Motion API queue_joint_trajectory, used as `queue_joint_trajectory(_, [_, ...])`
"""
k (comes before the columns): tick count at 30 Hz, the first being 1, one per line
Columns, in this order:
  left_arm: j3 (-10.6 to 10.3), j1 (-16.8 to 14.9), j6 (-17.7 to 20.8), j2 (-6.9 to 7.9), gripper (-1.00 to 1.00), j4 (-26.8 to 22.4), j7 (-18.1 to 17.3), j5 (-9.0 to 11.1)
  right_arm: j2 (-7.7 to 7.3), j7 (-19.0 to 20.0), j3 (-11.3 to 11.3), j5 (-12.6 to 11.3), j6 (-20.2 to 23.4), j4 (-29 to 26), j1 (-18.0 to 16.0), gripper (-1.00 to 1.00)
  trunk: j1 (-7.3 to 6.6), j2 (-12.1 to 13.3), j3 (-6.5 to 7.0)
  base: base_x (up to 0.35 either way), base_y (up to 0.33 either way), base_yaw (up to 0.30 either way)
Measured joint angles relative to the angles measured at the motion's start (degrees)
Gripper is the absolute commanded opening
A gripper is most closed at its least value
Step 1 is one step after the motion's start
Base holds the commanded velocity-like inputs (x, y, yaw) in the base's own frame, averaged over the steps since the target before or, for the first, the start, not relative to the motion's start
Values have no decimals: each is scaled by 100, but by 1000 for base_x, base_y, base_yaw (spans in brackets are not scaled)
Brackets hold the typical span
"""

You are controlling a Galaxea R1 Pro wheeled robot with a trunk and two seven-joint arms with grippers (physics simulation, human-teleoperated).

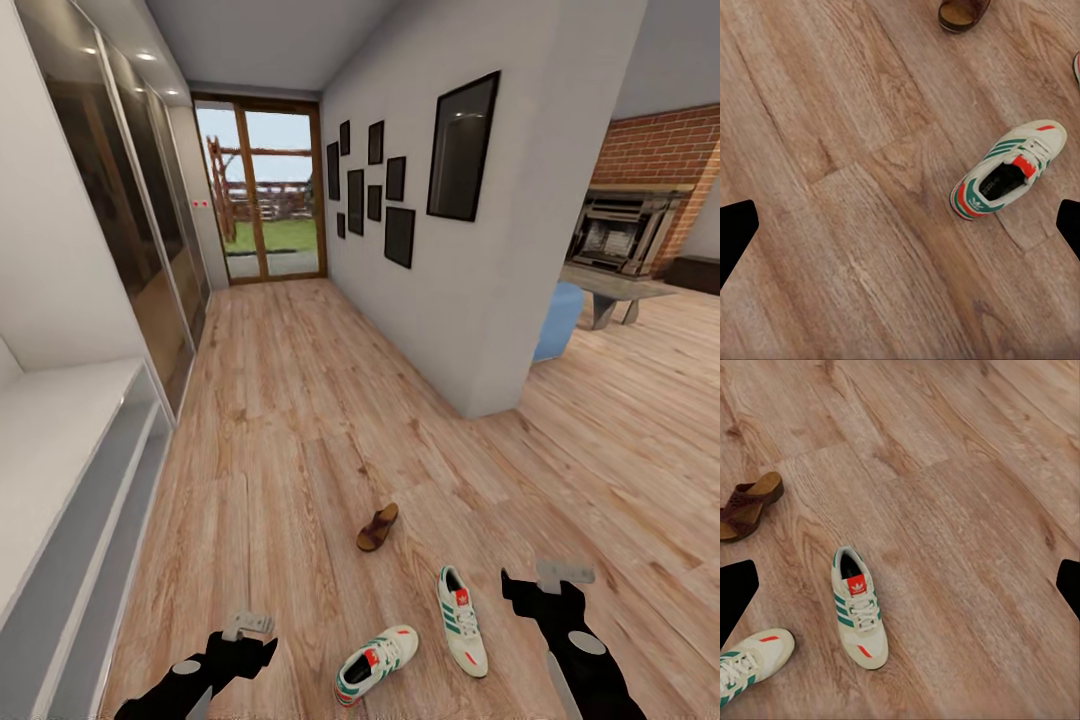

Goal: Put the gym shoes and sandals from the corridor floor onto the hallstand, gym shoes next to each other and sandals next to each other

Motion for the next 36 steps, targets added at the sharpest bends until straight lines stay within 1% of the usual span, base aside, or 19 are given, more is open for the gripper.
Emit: queue_joint_trajectory(36, [0,-46,3,-2,100,0,-7,-2,0,0,-20,0,0,-21,0,100,791,-1444,-977,0,0,0])
